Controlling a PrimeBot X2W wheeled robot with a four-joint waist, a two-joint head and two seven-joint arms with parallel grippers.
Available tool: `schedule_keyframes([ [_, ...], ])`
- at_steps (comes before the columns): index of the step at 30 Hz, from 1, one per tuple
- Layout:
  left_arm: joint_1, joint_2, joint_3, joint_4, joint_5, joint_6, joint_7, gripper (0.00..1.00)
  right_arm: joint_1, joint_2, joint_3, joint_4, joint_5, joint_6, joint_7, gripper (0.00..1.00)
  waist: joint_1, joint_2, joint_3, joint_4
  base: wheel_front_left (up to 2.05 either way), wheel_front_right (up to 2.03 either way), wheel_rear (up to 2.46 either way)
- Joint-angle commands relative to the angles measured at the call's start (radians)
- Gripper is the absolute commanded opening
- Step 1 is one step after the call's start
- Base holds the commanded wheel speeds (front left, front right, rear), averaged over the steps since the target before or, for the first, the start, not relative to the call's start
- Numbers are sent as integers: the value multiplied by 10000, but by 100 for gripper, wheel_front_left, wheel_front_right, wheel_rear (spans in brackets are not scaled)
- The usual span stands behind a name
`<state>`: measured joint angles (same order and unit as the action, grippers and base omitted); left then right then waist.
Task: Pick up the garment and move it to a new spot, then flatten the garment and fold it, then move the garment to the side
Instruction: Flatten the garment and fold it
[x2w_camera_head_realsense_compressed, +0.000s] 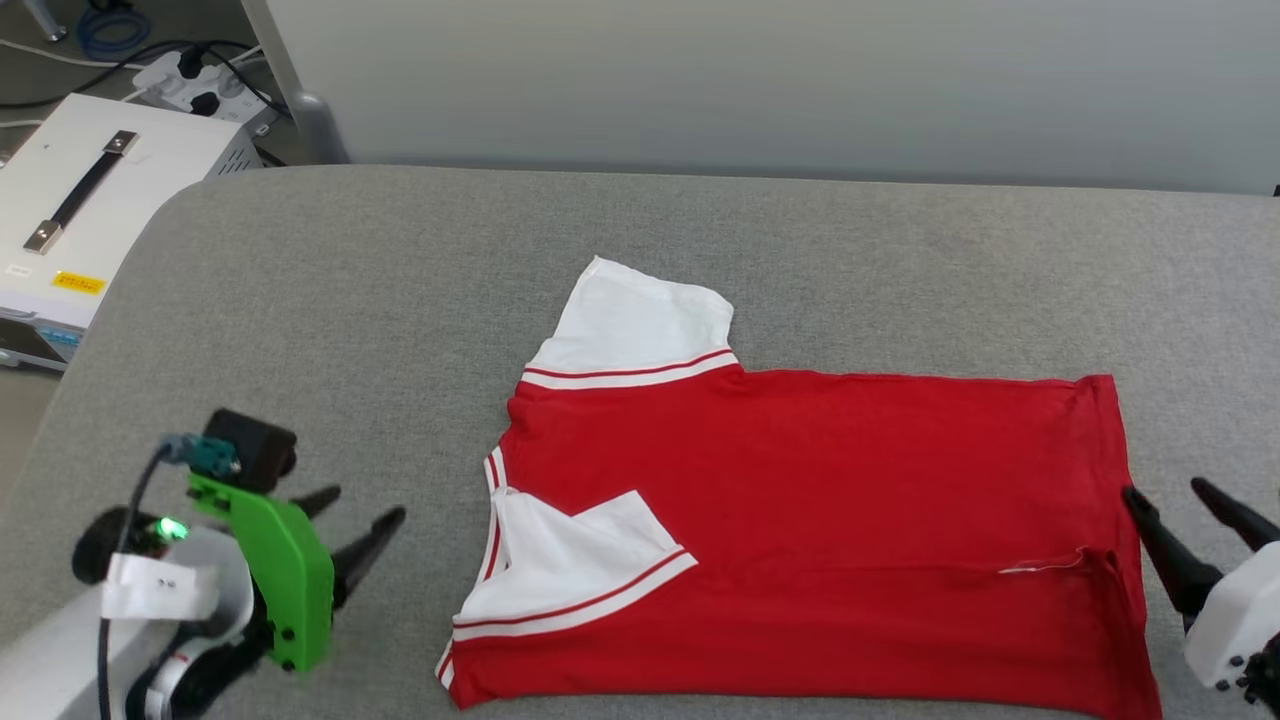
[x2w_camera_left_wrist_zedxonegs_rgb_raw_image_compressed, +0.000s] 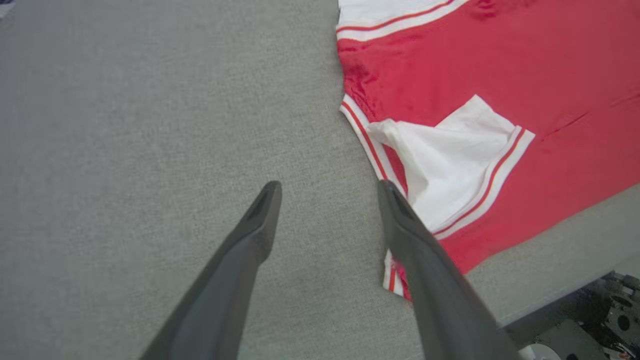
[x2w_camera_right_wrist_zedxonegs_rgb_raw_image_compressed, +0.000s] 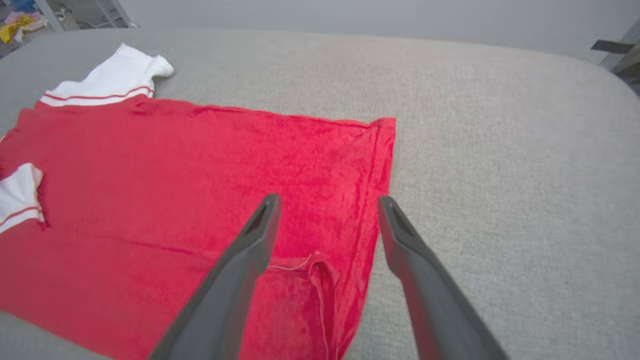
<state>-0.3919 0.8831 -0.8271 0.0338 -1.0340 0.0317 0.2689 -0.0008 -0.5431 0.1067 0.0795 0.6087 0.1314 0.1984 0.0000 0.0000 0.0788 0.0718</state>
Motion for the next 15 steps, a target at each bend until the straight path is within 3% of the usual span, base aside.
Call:
schedule_keyframes([
  [1,-375,58,189,-86,153,120,-185,100,-20,251,-212,-187,-284,-7,-300,100,0,0,58,-34,0,0,0],
  [9,-2237,-633,954,237,1020,319,-1272,100,-373,2125,-1161,-1476,-1909,-7,-1854,100,0,0,785,-463,0,0,0],
  [15,-3988,-1419,1042,1408,956,-215,-754,100,-676,2876,-932,-2142,-2485,-7,-2320,100,0,0,1879,-999,0,0,0],
])
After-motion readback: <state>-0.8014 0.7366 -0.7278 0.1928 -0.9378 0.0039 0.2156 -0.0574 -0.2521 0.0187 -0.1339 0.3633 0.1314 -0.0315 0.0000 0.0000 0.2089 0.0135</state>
